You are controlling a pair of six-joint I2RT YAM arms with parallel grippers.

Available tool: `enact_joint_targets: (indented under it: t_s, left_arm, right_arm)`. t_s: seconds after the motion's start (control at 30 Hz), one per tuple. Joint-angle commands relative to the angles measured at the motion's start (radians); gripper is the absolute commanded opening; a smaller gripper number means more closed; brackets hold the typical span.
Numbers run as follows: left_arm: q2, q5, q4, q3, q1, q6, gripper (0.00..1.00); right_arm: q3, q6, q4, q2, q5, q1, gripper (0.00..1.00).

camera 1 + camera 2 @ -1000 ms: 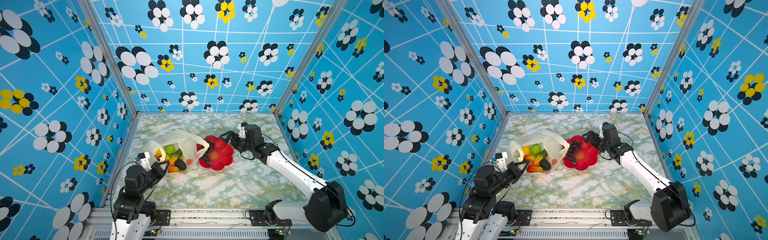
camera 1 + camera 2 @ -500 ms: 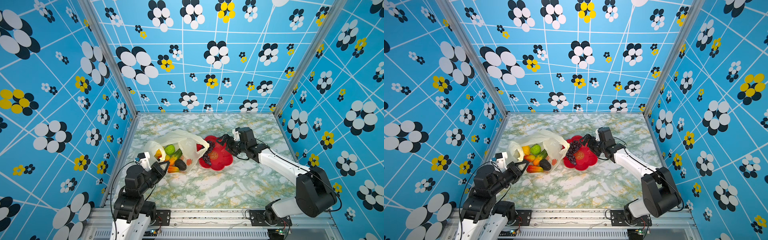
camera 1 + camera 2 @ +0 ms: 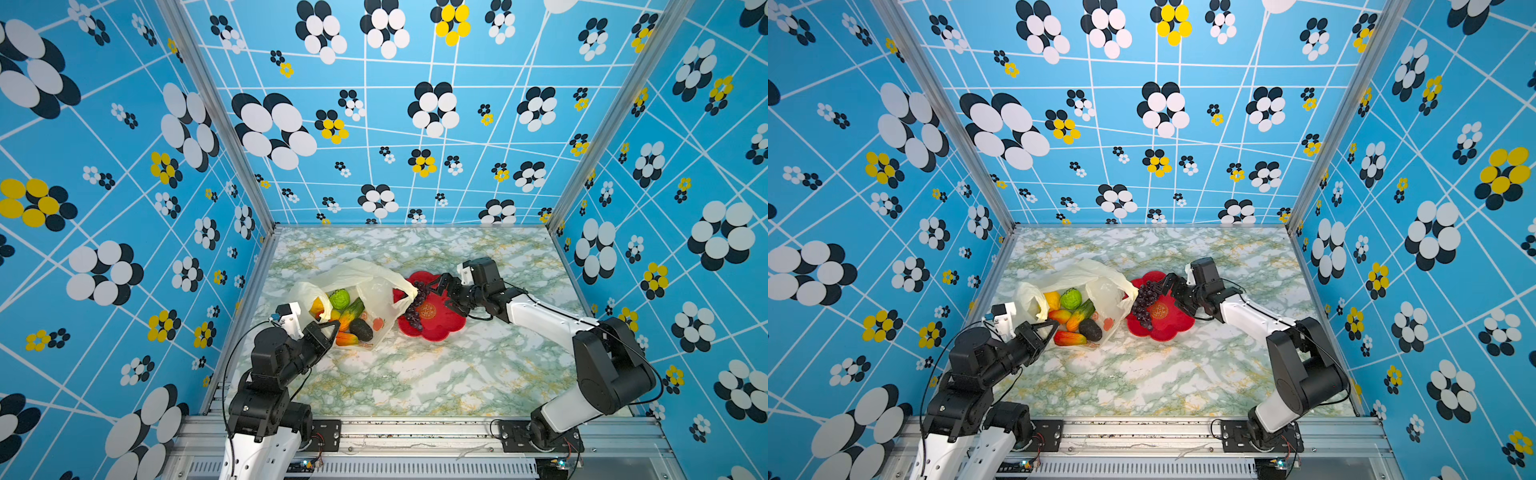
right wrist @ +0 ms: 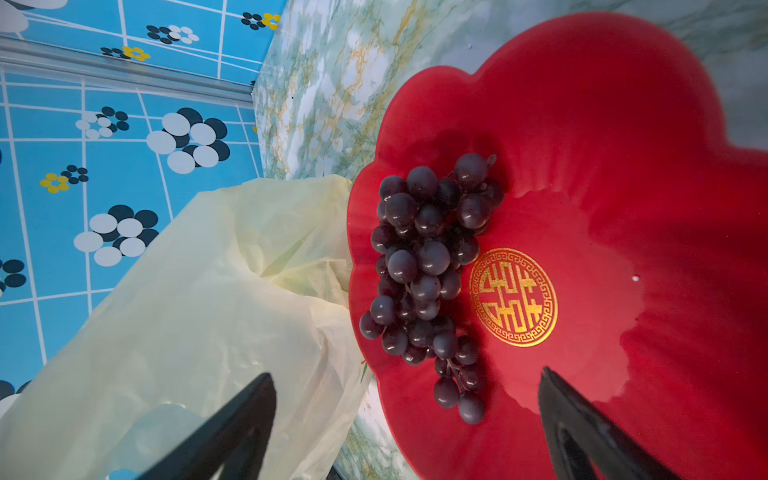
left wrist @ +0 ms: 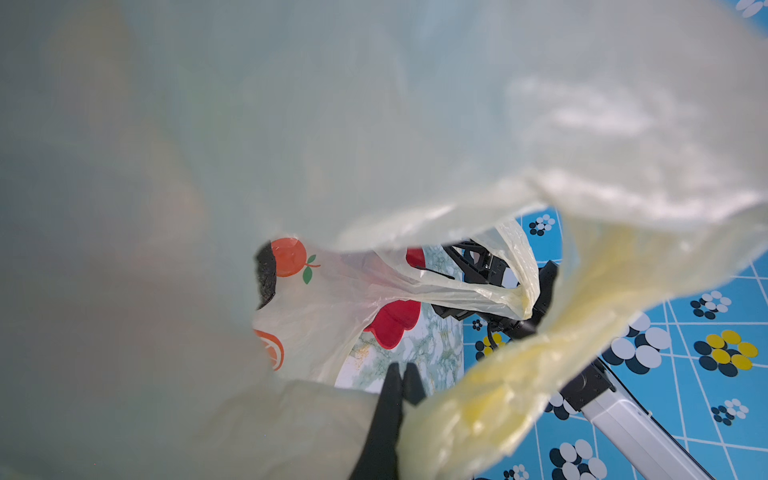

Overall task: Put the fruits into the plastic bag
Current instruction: 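Withdraw the right gripper from the bag and move it over the grapes, then lower the right gripper onto the grape bunch stem and close it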

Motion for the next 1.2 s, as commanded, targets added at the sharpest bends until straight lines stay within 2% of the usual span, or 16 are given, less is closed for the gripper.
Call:
enact_joint_targets:
  t_s: [0.0, 0.27, 0.57, 0.8, 1.0, 1.17]
  left_arm:
    - [0.003, 0.005, 0.022, 0.006, 0.006, 0.009, 0.0]
    - [-0.008, 0.004, 0.01, 0.007, 0.006, 0.011, 0.0]
    - [-0.023, -0.005, -0.004, 0.004, 0.007, 0.017, 0.0]
    - [-0.026, -0.008, -0.011, -0.001, 0.007, 0.03, 0.0]
    - [-0.025, -0.016, -0.013, 0.004, 0.009, 0.047, 0.0]
    - [-0.016, -0.012, -0.009, 0.01, 0.009, 0.057, 0.0]
  right_arm:
    - [-0.001, 0.016, 0.035, 0.035, -0.03, -0.004, 0.99]
    - [0.07, 0.01, 0.047, 0.14, -0.05, 0.042, 0.99]
    - [0.242, -0.007, -0.05, 0.293, -0.002, 0.095, 1.0]
    - [0.344, -0.03, -0.18, 0.372, 0.093, 0.107, 0.95]
    - [0.496, -0.174, -0.432, 0.431, 0.275, 0.154, 0.92]
    - [0.589, -0.243, -0.542, 0.492, 0.367, 0.183, 0.92]
